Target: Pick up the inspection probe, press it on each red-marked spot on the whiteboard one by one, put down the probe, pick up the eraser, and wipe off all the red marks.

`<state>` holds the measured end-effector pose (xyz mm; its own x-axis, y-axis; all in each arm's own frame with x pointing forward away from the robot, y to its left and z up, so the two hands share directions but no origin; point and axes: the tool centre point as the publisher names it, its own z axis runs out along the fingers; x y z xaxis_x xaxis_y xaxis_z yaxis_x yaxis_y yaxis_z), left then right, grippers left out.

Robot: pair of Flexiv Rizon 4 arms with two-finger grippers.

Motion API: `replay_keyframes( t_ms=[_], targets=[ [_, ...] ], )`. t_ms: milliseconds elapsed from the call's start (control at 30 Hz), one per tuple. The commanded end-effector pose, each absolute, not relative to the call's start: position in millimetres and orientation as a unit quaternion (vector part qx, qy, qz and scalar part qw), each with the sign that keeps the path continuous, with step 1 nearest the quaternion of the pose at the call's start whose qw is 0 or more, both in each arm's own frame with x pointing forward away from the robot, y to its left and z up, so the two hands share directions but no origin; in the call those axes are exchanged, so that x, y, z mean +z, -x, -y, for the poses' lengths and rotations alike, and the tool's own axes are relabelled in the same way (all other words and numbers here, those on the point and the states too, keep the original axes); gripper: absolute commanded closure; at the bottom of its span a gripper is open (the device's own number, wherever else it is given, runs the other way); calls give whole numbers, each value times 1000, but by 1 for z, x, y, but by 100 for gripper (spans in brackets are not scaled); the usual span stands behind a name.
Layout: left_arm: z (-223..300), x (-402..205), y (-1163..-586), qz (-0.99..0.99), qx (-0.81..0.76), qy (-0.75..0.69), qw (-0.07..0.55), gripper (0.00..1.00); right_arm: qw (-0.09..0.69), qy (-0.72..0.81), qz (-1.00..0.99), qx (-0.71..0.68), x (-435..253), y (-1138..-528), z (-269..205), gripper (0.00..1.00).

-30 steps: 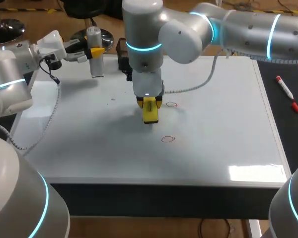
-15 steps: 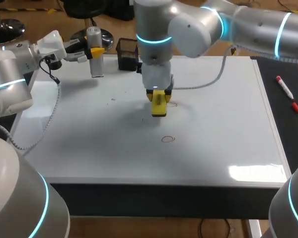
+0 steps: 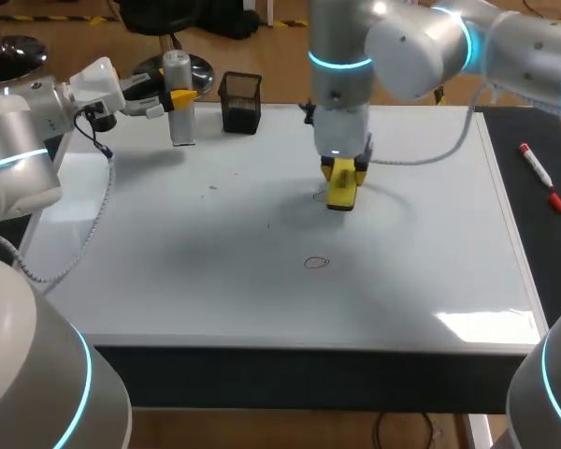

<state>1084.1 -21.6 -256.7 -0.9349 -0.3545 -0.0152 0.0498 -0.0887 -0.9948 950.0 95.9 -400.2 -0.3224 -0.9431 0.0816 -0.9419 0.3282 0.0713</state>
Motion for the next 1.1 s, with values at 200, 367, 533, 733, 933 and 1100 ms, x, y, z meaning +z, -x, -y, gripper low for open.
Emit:
replay_keyframes(
  t_ms=[200,367,533,733,933,1100],
  targets=[
    [21,-256,-1084,-660,-729,115,140,100,51,-543,838,-26,-411,-961,-47,100],
    [21,-256,-1084,-660,-729,115,140,100,50,-511,857,-33,-412,-975,-11,100],
    [21,-256,-1084,-660,-729,115,140,100,57,-487,871,-33,-408,-988,18,100],
    [21,-256,-1084,-660,-729,115,140,100,62,-465,882,-34,-404,-1002,44,100],
    [21,-256,-1084,-660,-729,115,140,100,73,-445,891,-40,-407,-1013,65,100],
    [21,-256,-1084,-660,-729,115,140,100,76,-433,897,-41,-405,-1023,78,100]
  ],
)
